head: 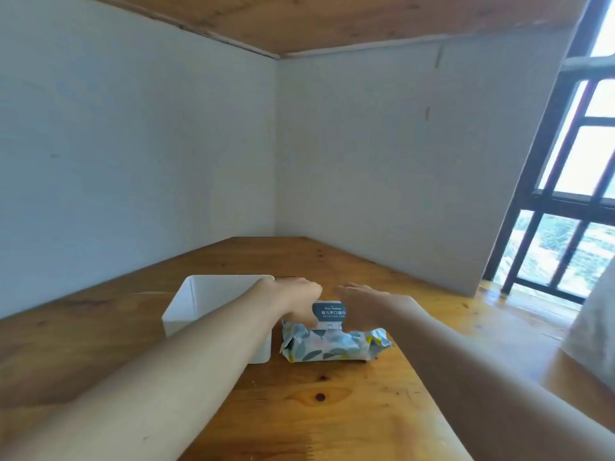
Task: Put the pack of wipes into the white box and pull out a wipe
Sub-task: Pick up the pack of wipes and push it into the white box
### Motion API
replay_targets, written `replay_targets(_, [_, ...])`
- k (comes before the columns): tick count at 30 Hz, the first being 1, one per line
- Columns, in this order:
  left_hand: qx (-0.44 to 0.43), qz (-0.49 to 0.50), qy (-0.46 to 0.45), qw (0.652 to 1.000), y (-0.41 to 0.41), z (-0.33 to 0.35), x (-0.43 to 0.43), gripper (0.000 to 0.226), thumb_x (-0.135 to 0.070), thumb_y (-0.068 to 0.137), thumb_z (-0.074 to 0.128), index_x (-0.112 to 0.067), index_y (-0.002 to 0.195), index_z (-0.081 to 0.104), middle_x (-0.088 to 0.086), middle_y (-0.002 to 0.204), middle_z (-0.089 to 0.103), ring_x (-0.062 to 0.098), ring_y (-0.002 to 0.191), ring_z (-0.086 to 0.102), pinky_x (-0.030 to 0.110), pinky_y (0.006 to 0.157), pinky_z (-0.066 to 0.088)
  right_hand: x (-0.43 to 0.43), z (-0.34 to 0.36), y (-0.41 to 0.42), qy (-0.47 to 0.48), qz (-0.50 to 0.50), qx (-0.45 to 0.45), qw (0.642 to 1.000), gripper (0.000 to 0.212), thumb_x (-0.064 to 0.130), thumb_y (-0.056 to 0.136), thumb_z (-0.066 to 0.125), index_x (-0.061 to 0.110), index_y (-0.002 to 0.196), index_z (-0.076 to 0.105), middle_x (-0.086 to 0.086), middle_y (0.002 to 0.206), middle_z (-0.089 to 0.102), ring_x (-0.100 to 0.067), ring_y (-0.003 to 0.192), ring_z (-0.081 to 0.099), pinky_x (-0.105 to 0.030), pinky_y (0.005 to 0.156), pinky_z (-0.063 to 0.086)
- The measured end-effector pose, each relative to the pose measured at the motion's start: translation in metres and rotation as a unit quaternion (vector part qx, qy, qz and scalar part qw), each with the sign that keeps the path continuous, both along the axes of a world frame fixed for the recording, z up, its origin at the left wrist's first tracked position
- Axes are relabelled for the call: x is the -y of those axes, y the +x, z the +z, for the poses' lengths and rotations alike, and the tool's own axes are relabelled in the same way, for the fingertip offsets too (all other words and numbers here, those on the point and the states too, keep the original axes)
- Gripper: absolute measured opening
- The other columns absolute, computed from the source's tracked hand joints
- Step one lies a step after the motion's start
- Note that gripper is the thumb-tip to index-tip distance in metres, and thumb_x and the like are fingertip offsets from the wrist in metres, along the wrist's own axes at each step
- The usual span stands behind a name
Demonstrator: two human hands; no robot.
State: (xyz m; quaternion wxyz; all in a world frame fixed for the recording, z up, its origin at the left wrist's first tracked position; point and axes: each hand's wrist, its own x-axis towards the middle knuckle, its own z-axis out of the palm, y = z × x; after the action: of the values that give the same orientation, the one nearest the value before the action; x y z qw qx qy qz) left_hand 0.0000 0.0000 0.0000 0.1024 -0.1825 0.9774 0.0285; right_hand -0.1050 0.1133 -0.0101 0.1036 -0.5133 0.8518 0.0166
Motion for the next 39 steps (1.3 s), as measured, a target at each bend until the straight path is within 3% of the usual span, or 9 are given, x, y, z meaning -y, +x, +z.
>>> replay_targets(2, [0.002,0.0,-0.003,1.0,-0.006,-0.003,-0.002,0.036,-0.039,0.083,0.069,-0.016,0.107,0.054,0.005,0.109,0.062,0.027,0.095,0.063,0.045,0.082,0.054,0.0,-0.003,-0.001,-0.005,-0.002,-0.003,1.0,0.054,0.016,0.078,0.066,0.016,0.127,0.043,-0.003,0.121,0.05,-0.025,0.107,0.048,-0.039,0.085,0.048])
replay_targets(6, [0.006,-0.018,-0.003,1.0,-0.011,-0.008,-0.006,0.039,-0.033,0.081,0.073,-0.013,0.109,0.055,0.008,0.107,0.062,0.027,0.093,0.063,0.035,0.066,0.047,0.0,-0.011,-0.002,0.015,0.002,-0.015,1.0,0.053,0.016,0.077,0.067,0.015,0.124,0.043,-0.005,0.119,0.048,-0.026,0.104,0.049,-0.038,0.08,0.049])
replay_targets(13, [-0.012,-0.025,-0.005,1.0,-0.012,-0.013,-0.01,0.051,-0.035,0.078,0.078,-0.014,0.117,0.053,0.0,0.101,0.048,0.022,0.087,0.051,0.036,0.069,0.043,0.003,-0.015,0.002,0.033,0.003,-0.043,0.999,0.057,0.026,0.079,0.068,0.018,0.128,0.041,-0.006,0.122,0.044,-0.029,0.109,0.041,-0.037,0.075,0.047])
replay_targets(18, [-0.028,-0.028,-0.003,0.999,-0.014,-0.022,-0.011,0.048,-0.029,0.075,0.076,-0.014,0.116,0.056,0.002,0.1,0.047,0.024,0.091,0.053,0.041,0.08,0.053,0.007,-0.013,0.01,0.038,0.004,-0.091,0.995,0.061,0.027,0.077,0.071,0.019,0.13,0.041,-0.007,0.124,0.038,-0.031,0.115,0.036,-0.036,0.075,0.046])
replay_targets(22, [-0.057,-0.041,-0.005,0.997,-0.013,-0.025,-0.013,0.043,-0.021,0.077,0.07,-0.009,0.115,0.058,0.005,0.099,0.046,0.025,0.092,0.05,0.036,0.076,0.048,0.006,-0.015,0.01,0.007,0.002,-0.125,0.992,0.049,0.028,0.079,0.063,0.017,0.123,0.045,-0.008,0.121,0.042,-0.029,0.112,0.038,-0.037,0.074,0.042])
replay_targets(26, [-0.079,-0.035,0.013,0.996,-0.009,-0.024,-0.011,0.042,-0.022,0.081,0.065,-0.006,0.118,0.056,0.008,0.104,0.044,0.029,0.108,0.05,0.035,0.076,0.041,0.007,-0.013,0.012,-0.018,0.001,-0.131,0.991,0.044,0.028,0.079,0.058,0.014,0.12,0.046,-0.011,0.121,0.044,-0.03,0.113,0.041,-0.038,0.077,0.043])
replay_targets(29, [-0.074,-0.024,0.031,0.996,-0.009,-0.023,-0.009,0.05,-0.032,0.081,0.067,-0.006,0.121,0.054,0.009,0.111,0.044,0.027,0.11,0.045,0.04,0.084,0.044,0.007,-0.008,0.013,-0.034,-0.006,-0.123,0.992,0.048,0.034,0.079,0.059,0.013,0.12,0.046,-0.012,0.122,0.045,-0.03,0.114,0.041,-0.038,0.077,0.041])
replay_targets(32, [-0.096,-0.018,0.044,0.994,-0.01,-0.018,-0.006,0.046,-0.033,0.076,0.075,-0.008,0.11,0.056,0.003,0.1,0.041,0.022,0.098,0.043,0.043,0.085,0.049,0.007,-0.002,0.014,-0.043,-0.018,-0.118,0.992,0.049,0.031,0.078,0.059,0.011,0.12,0.045,-0.013,0.123,0.045,-0.032,0.115,0.039,-0.038,0.075,0.038])
replay_targets(39, [-0.195,-0.006,0.07,0.978,-0.014,0.007,-0.005,0.047,-0.02,0.065,0.081,-0.006,0.105,0.06,0.009,0.108,0.052,0.026,0.104,0.05,0.041,0.084,0.051,0.003,0.031,0.02,-0.094,-0.043,-0.14,0.985,0.055,0.03,0.076,0.061,0.007,0.122,0.042,-0.017,0.124,0.042,-0.036,0.121,0.034,-0.041,0.078,0.04])
